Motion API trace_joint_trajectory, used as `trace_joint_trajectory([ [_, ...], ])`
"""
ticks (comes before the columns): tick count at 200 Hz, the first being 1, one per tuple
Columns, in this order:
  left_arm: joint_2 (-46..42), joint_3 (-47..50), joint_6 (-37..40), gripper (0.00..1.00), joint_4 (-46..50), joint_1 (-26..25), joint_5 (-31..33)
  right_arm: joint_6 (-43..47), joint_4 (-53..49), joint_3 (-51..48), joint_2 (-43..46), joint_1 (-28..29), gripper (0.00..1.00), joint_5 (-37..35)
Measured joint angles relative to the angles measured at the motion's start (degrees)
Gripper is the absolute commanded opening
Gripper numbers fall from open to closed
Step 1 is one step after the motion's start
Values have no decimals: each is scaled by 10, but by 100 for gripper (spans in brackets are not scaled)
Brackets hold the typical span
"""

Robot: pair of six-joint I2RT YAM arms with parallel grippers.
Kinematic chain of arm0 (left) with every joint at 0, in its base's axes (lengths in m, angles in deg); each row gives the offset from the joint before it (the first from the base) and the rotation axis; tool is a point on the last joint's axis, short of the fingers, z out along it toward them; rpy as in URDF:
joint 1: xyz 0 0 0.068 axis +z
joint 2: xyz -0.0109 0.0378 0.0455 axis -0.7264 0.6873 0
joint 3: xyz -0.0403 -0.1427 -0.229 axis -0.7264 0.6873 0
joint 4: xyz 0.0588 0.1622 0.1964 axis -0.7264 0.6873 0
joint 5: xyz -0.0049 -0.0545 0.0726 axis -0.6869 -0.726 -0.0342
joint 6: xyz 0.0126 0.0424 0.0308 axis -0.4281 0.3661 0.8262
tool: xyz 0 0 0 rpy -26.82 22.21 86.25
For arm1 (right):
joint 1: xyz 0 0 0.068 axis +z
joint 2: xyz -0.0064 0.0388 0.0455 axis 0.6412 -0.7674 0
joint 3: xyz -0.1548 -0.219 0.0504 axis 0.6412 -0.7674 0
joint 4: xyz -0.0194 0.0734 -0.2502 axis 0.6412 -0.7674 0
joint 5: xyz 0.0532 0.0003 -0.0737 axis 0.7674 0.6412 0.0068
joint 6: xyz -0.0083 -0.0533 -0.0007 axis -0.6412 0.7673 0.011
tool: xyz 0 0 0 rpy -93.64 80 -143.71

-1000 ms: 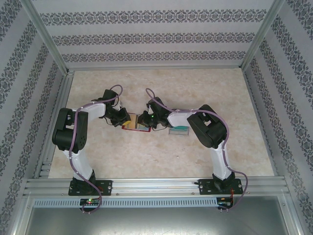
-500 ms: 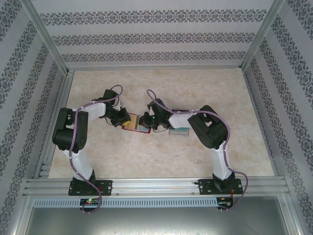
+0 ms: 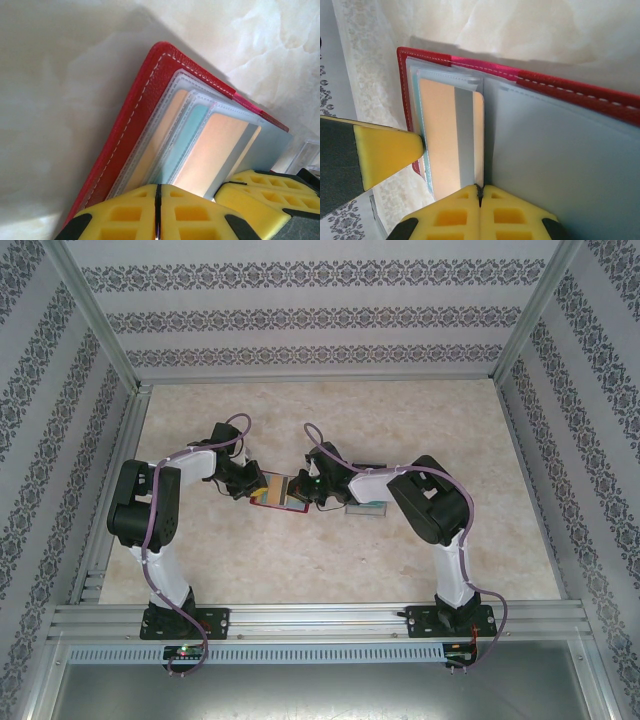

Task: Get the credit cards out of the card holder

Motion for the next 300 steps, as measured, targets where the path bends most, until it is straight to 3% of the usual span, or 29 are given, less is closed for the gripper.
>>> trace_joint_trajectory([
  [86, 1, -2, 0, 9, 2, 0, 0, 0, 0, -17, 13, -6, 0, -5],
  [122, 1, -2, 2, 17, 2, 0, -3, 0, -2, -16, 13, -7, 0, -5],
  [140, 1, -5, 1, 30, 2, 0, -8, 0, -11, -7, 12, -7, 0, -5],
  [187, 1, -13, 3, 36, 2, -2, -13, 0, -17, 13, 3, -3, 0, -5],
  [266, 15, -28, 6, 9, 27, -10, 12, 0, -21, 13, 2, -3, 0, -5],
  [300, 21, -42, 9, 6, 48, -13, 26, 0, -21, 13, 2, -3, 0, -5],
])
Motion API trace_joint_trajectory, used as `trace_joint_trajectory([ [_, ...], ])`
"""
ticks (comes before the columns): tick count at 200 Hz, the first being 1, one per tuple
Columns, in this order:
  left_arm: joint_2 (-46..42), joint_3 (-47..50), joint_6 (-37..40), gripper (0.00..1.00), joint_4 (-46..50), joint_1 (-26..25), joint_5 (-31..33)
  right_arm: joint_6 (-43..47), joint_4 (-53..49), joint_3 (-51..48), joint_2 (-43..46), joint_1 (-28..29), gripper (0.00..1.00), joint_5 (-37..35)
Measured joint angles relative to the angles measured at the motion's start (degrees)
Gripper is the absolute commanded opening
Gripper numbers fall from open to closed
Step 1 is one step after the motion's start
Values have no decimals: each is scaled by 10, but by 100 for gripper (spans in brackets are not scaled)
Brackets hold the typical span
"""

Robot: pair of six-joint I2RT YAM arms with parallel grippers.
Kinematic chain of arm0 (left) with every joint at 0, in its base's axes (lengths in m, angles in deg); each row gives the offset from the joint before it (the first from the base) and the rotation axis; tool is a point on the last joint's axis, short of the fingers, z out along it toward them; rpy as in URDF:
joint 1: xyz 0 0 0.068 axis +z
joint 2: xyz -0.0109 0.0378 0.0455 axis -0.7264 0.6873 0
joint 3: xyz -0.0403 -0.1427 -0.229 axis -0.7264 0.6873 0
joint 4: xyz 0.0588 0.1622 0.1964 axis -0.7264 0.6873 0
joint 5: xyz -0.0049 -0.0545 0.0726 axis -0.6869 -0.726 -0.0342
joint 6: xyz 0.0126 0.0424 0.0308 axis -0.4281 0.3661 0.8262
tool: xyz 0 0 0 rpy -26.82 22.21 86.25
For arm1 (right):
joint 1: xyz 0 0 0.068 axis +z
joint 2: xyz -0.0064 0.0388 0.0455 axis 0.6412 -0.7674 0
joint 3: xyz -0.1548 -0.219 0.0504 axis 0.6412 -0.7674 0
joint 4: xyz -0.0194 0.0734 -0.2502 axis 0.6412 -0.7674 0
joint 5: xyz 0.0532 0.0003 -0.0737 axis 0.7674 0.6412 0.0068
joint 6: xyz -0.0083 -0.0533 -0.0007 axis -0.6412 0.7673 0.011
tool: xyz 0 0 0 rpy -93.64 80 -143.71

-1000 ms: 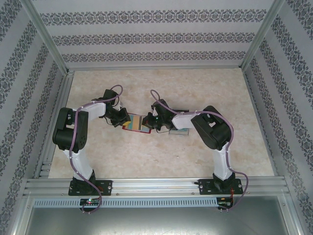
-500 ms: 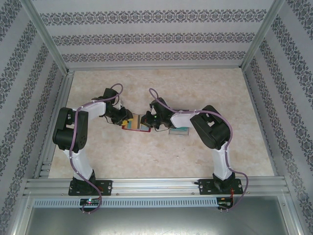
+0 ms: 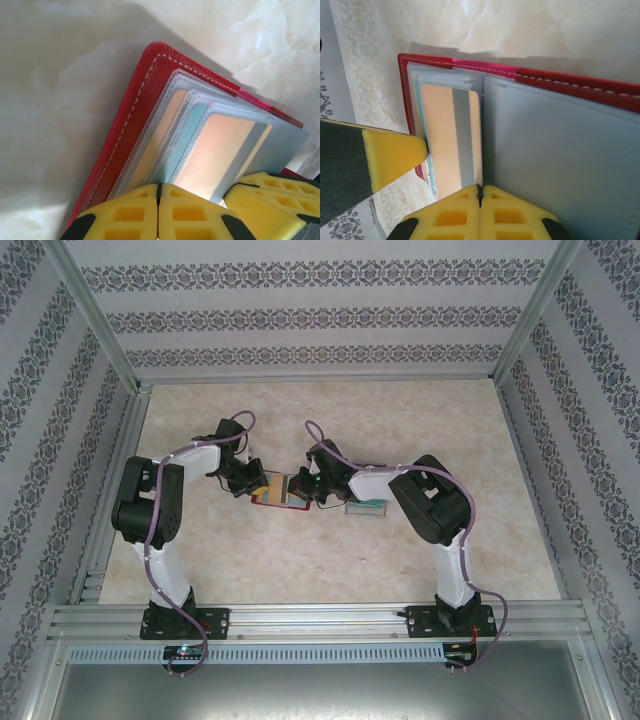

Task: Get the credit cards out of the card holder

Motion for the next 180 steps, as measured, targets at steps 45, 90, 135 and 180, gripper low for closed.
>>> trace_joint_trajectory([
  [45, 8, -16, 5, 5, 22, -4, 13, 0, 1, -1, 0, 0, 0, 0],
  [90, 14, -26, 8, 4, 34, -7, 20, 3, 7, -15, 3, -5, 0, -1],
  [135, 15, -28, 9, 4, 37, -7, 21, 6, 7, -19, 7, -9, 5, 0],
  [180, 15, -28, 10, 4, 37, -7, 19, 6, 7, -19, 7, -9, 11, 2],
])
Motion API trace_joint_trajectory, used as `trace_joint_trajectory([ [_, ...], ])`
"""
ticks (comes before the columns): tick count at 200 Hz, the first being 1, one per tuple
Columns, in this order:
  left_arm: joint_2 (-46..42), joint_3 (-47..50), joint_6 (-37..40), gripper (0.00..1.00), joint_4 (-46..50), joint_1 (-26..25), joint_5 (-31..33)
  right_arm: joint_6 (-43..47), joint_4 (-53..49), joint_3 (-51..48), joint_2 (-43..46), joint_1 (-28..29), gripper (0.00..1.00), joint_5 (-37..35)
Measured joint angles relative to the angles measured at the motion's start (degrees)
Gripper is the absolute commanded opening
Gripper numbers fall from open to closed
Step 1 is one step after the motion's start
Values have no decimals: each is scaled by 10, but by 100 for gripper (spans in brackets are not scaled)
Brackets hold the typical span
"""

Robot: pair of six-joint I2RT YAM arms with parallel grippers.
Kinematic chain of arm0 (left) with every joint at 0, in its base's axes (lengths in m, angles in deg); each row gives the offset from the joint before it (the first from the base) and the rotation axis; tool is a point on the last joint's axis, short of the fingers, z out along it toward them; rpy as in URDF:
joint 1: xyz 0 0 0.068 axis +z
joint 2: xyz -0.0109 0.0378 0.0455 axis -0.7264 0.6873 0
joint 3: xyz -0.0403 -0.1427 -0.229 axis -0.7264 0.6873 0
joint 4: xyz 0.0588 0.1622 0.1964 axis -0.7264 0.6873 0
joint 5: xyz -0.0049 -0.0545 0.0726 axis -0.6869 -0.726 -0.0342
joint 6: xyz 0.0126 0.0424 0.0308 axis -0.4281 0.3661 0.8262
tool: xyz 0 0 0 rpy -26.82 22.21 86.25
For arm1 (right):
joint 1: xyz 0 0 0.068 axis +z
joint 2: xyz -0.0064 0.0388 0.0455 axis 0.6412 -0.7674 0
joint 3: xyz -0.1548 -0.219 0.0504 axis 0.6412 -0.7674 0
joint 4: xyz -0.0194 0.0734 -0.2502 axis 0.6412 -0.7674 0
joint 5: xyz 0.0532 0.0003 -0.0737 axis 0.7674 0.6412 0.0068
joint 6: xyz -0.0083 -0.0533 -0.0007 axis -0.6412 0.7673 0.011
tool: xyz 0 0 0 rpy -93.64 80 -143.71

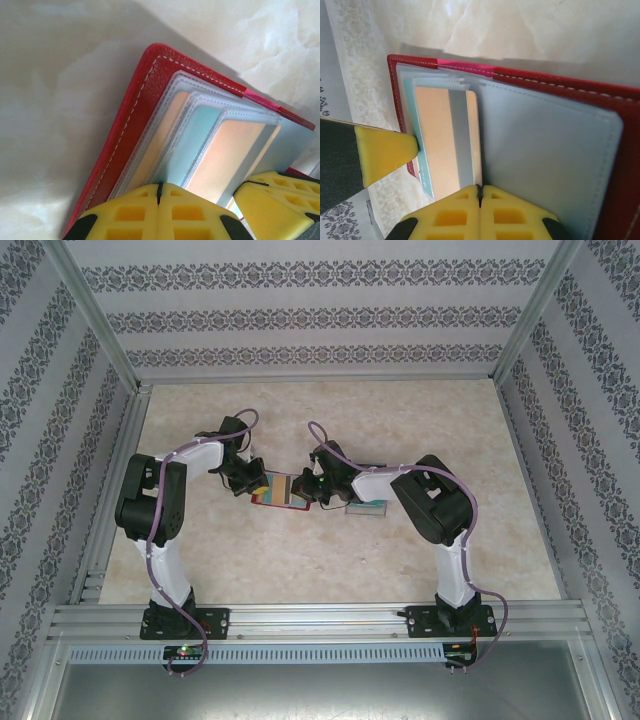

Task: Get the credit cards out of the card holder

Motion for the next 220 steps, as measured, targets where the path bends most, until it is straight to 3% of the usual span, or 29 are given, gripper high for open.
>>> trace_joint_trajectory([
  [85, 1, -2, 0, 4, 2, 0, 0, 0, 6, 0, 0, 0, 11, 4],
  [109, 1, -2, 0, 4, 2, 0, 0, 0, 6, -1, 0, 0, 0, 4],
  [220, 4, -6, 0, 3, 6, 0, 0, 2, 10, -33, 22, -16, 0, 0],
])
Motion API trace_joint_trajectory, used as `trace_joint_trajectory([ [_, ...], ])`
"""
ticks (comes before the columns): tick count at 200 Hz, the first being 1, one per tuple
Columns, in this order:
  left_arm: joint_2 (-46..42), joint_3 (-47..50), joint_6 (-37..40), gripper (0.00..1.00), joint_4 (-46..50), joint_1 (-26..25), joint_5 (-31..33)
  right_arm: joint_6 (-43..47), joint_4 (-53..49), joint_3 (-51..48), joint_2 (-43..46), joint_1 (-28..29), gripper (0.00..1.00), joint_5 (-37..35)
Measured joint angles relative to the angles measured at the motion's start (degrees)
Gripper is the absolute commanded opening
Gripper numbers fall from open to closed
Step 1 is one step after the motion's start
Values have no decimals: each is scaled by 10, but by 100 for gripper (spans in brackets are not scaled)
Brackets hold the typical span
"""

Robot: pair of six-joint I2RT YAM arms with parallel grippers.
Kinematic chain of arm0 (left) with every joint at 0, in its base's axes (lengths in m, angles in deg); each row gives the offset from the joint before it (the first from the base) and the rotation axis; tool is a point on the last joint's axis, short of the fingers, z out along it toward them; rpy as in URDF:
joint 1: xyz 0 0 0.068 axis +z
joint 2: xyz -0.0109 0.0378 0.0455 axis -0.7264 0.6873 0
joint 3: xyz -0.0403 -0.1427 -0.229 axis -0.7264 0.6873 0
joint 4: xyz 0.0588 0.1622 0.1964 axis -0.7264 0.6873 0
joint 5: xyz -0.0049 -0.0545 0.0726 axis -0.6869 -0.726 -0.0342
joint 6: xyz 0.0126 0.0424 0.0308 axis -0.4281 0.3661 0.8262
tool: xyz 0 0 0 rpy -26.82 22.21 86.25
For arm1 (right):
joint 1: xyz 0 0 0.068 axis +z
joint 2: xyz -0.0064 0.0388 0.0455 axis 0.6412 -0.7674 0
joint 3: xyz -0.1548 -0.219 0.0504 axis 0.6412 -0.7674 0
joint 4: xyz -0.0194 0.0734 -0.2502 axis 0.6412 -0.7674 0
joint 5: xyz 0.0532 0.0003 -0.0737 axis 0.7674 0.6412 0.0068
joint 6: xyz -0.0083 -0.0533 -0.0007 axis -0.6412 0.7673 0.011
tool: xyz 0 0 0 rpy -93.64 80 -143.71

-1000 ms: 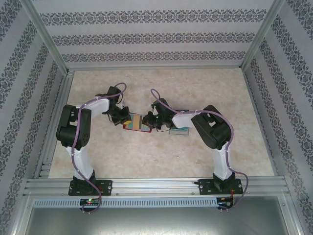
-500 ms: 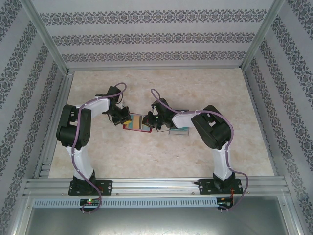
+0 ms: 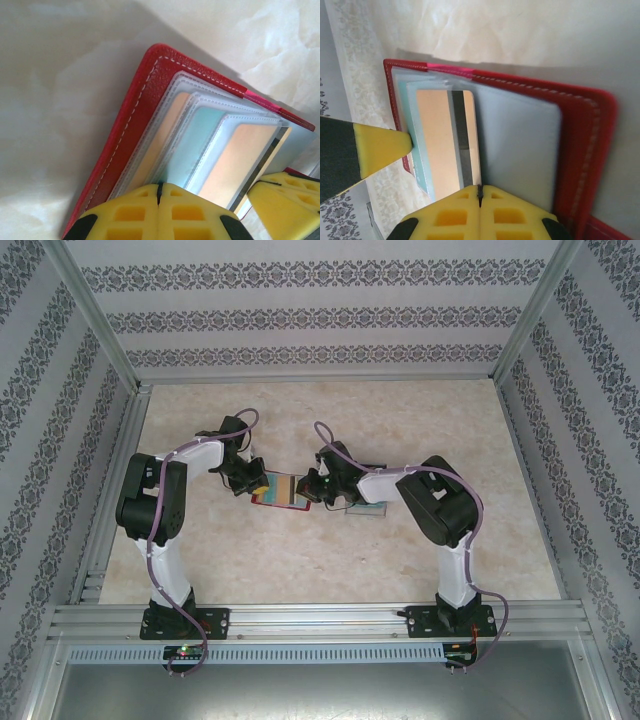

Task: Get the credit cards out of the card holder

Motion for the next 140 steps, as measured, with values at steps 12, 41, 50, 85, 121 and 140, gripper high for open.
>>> trace_joint_trajectory([
  [12, 0, 0, 0, 3, 0, 0, 0, 2, -3, -3, 3, -5, 0, 0],
  [41, 0, 0, 2, 3, 1, 0, 0, 4, -7, -14, 13, -11, 0, 0],
  [50, 0, 0, 2, 3, 1, 0, 0, 5, -9, -15, 15, -13, 0, 0],
  [85, 1, -2, 2, 5, 2, 0, 0, 9, -11, -16, 15, -14, 0, 0],
  [121, 3, -6, 4, 22, 8, 0, 2, 14, -11, -14, 15, -13, 5, 0],
  [140, 1, -12, 8, 31, 15, -1, 5, 14, -13, -10, 14, -13, 0, 0],
])
